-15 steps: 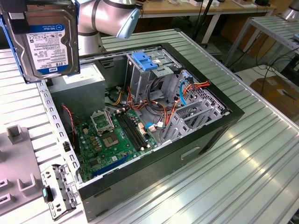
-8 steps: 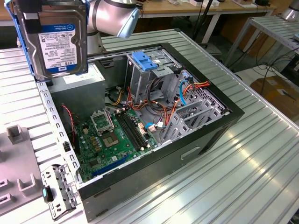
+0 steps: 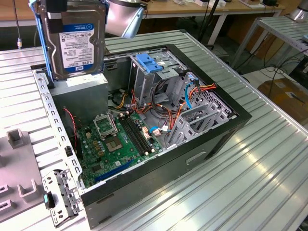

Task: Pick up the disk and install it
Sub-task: 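Pick up the disk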

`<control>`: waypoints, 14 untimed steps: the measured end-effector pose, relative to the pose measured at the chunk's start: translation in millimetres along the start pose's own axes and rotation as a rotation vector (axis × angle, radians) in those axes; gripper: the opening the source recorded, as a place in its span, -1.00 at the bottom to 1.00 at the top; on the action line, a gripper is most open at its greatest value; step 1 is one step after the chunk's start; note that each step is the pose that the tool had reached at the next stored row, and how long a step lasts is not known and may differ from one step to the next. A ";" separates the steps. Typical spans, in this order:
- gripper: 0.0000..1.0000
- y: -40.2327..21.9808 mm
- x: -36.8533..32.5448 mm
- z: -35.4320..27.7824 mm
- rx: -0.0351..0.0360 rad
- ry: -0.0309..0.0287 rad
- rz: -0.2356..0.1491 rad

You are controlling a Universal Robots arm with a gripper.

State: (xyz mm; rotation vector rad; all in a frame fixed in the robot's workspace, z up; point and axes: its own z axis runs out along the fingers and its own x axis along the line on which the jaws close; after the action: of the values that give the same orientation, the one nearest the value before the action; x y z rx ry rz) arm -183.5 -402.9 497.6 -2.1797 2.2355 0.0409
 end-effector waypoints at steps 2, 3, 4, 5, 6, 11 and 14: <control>-0.25 -6.6 -0.1 0.0 0.0000 0.0000 0.000; -0.25 -9.6 -0.2 0.0 0.0000 0.0000 0.000; -0.25 -14.2 -0.3 -0.1 0.0000 0.0000 0.000; -0.25 -17.1 -0.3 -0.1 -0.0001 0.0000 0.000; -0.25 -20.8 -0.4 -0.1 -0.0001 0.0001 0.000; -0.25 -36.8 -0.8 -0.1 -0.0001 0.0001 0.000; -0.25 -44.4 -1.0 -0.1 -0.0001 0.0002 0.000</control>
State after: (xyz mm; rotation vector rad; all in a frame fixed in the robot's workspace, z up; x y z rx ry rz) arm -139.1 -403.0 497.5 -2.1798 2.2356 0.0408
